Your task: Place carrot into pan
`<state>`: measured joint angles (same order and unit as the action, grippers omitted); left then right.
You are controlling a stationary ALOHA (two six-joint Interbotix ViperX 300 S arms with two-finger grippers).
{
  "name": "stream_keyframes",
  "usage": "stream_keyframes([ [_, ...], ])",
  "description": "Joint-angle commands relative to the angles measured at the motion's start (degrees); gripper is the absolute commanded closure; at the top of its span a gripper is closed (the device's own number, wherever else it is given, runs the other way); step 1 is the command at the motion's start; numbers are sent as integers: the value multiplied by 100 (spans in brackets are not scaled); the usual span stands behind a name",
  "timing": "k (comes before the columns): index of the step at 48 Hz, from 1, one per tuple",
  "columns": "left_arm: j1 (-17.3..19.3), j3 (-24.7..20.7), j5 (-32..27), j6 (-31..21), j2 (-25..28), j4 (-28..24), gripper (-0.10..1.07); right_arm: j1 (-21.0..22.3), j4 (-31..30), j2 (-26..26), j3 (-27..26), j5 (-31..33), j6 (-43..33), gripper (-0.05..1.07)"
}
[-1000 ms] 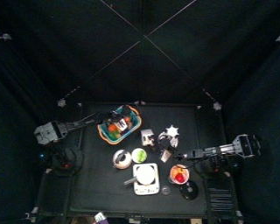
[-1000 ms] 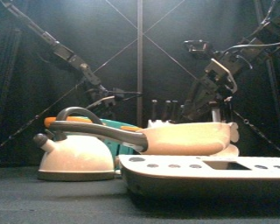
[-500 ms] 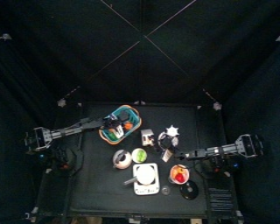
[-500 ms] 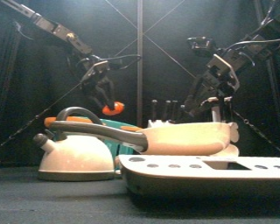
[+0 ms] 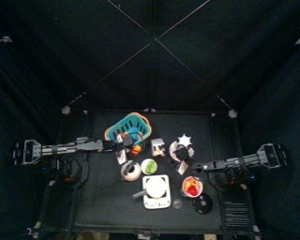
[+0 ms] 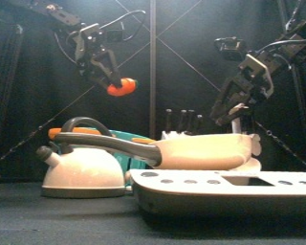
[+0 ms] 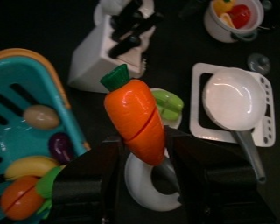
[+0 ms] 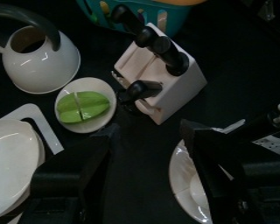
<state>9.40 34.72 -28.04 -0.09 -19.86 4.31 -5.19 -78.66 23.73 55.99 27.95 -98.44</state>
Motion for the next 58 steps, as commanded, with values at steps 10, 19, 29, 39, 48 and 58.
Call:
stream_keyframes([
  [10,-993,281,1310,-70,70,439,38,9,-9,88,-9,9,0,12],
  [19,-1441,255,2479,-105,703,1389,38,26,79,79,0,9,0,12],
  [29,-1714,-229,2461,-88,1424,1292,38,26,79,70,18,9,0,12],
  [39,-1828,-694,2426,-97,2057,1063,38,35,79,62,26,9,0,12],
  [48,-1819,-1090,2074,-88,2549,1055,37,35,79,53,26,9,0,12],
  [58,-1828,-1468,1239,-88,2892,993,35,44,79,44,26,9,0,12],
])
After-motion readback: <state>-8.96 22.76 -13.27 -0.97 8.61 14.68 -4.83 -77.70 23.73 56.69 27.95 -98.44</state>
